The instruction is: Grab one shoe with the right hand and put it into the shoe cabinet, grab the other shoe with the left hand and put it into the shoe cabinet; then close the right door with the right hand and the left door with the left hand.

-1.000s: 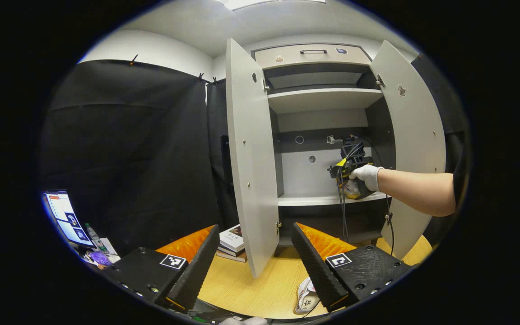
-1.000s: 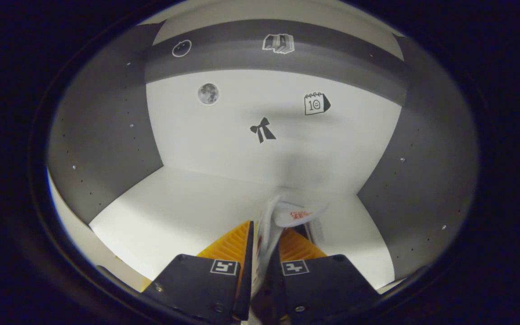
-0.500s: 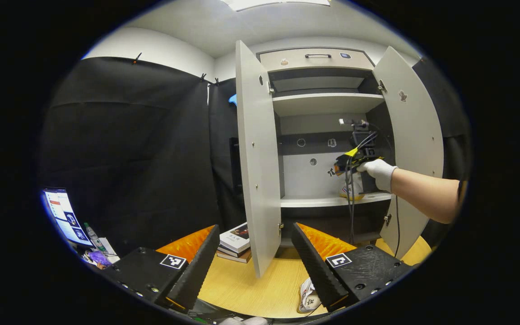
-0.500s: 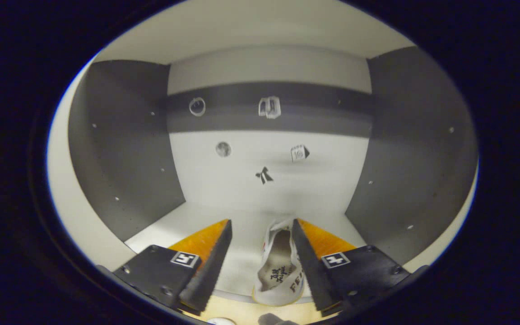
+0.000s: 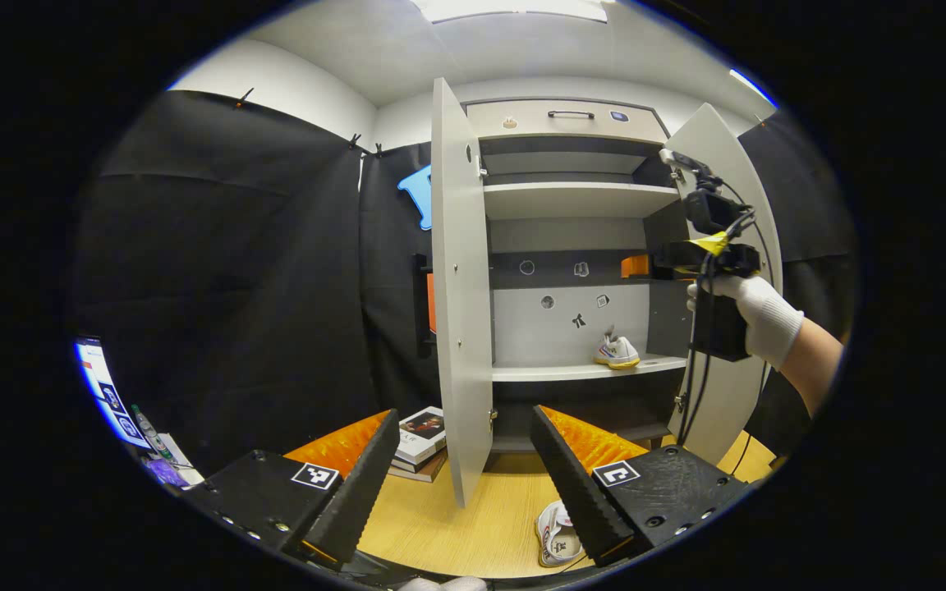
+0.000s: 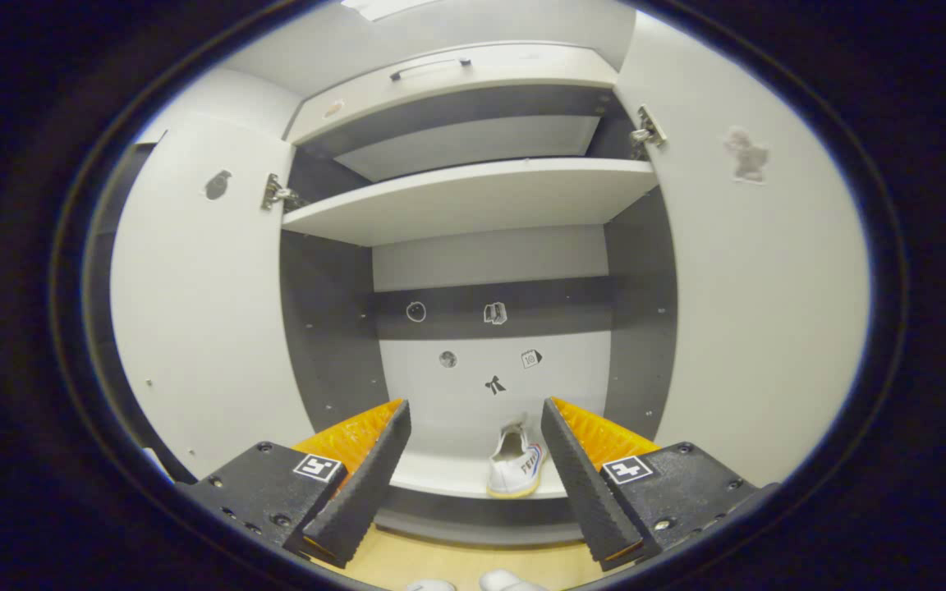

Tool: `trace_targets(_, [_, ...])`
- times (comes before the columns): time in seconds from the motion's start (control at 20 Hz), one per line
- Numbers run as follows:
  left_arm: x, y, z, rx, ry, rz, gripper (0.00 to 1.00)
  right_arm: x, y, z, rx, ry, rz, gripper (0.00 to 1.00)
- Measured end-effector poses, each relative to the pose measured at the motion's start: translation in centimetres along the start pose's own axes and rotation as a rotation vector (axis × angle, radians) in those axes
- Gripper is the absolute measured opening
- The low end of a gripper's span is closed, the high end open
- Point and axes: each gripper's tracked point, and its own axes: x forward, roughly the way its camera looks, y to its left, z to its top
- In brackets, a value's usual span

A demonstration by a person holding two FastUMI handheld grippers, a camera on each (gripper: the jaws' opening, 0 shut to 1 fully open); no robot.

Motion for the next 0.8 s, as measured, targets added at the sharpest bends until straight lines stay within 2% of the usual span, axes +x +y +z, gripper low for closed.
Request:
trace_targets(0.05, [0.0,0.0,-0.1,-0.002,-0.001,-0.013,0.96,-1.8,-0.1,-0.8,0.006,-0.001,0.002,1.00])
trace_targets(0.1, [0.0,-0.1,-0.1,-0.003,-0.001,-0.028,1.00,-3.5,-0.5,-1.5,0.003,-0.006,-0.005,1.00])
trace_targets(0.15, [0.0,-0.2,-0.1,-0.002,-0.002,-0.041,0.96,-5.3,-0.8,-2.2,-0.009,-0.013,-0.009,1.00])
trace_targets(0.25, [0.0,-0.5,-0.3,0.007,-0.005,-0.072,1.00,-9.0,-1.6,-4.4,-0.048,0.001,-0.027,1.00])
trace_targets(0.3, [0.0,-0.5,-0.3,0.013,-0.011,-0.081,0.96,-10.7,-1.9,-5.4,-0.057,0.007,-0.033,1.00])
trace_targets(0.45, [-0.1,-0.8,-1.1,0.017,-0.012,-0.110,0.96,-15.6,-2.6,-8.6,-0.044,0.024,-0.064,1.00])
trace_targets(0.6, [-0.2,-1.7,-2.5,0.011,0.010,-0.153,0.96,-18.4,-4.1,-10.7,-0.046,0.060,-0.108,1.00])
trace_targets(0.8, [0.1,-3.6,-5.1,0.029,0.046,-0.200,0.96,-20.4,-5.3,-10.1,-0.049,0.064,-0.143,1.00])
